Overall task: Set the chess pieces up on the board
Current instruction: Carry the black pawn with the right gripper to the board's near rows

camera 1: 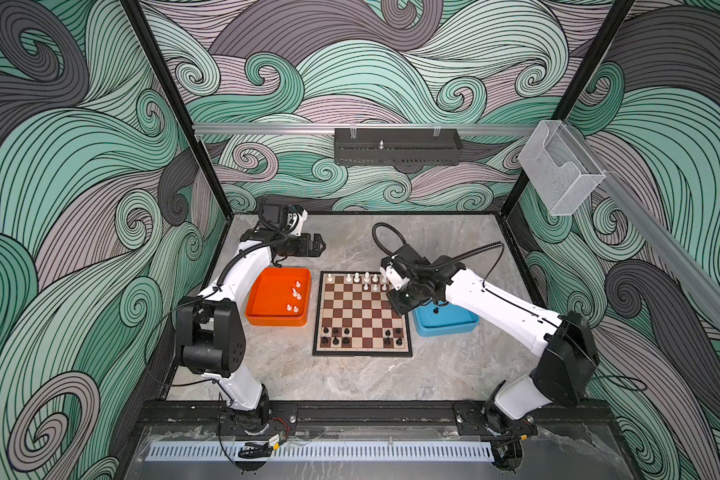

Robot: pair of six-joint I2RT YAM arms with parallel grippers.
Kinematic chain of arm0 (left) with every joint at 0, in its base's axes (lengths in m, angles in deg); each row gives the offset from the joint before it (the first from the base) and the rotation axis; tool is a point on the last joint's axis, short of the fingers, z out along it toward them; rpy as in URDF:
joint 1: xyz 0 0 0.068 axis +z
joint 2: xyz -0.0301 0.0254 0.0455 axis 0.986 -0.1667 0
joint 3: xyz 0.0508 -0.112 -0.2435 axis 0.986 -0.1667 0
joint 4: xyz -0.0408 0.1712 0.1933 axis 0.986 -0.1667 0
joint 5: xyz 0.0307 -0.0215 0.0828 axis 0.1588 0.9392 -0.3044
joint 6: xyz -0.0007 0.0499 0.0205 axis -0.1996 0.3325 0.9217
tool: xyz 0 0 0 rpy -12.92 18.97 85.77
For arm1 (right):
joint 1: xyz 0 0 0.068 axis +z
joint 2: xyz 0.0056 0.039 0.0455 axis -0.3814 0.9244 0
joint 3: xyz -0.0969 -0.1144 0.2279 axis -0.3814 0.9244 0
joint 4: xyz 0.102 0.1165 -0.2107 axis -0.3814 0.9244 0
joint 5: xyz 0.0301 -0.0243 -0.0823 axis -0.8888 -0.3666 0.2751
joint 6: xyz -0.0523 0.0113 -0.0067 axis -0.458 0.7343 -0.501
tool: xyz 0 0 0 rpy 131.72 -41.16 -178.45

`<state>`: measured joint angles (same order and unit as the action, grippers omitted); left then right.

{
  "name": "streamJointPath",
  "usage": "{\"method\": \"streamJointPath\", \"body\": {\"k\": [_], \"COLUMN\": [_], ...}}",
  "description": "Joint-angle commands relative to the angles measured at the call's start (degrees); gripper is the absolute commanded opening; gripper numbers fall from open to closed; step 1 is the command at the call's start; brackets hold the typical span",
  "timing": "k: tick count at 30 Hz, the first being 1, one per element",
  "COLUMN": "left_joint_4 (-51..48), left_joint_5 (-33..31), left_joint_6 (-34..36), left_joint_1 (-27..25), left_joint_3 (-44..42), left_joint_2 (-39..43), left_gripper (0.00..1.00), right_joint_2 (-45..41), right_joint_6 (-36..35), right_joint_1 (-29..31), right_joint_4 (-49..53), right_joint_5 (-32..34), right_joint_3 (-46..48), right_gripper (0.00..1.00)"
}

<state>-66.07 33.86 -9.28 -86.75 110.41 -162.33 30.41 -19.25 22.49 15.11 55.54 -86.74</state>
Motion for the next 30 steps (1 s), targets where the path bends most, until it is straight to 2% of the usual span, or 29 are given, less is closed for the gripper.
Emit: {"method": "streamJointPath", "body": {"k": [1, 9, 22, 30], "left_joint_4": [-1.2, -1.0, -0.7, -0.9], "left_joint_5": [-1.1, -1.0, -0.3, -0.2], "left_joint_6": [0.7, -0.5, -2.3, -2.5], "left_joint_1": [1.2, 4.0, 5.8, 6.0], "left_joint_3": [1.6, 1.7, 1.8, 2.0], "left_joint_2": [0.8, 0.7, -1.0, -1.2], "left_gripper": [0.99, 0.99, 0.99, 0.99], "right_joint_2": [-0.1, 1.5, 8.3, 9.6], "right_joint_6": [2.9, 3.9, 3.7, 4.4], "right_joint_1": [3.6, 8.7, 9.8, 10.5], "right_joint_4": [0.8, -5.0, -8.4, -8.8], "right_joint_5": [2.3, 2.1, 2.5, 2.9], "right_joint_3": [0.7, 4.7, 5.3, 5.8], "right_gripper": [0.12, 0.12, 0.13, 0.13]}}
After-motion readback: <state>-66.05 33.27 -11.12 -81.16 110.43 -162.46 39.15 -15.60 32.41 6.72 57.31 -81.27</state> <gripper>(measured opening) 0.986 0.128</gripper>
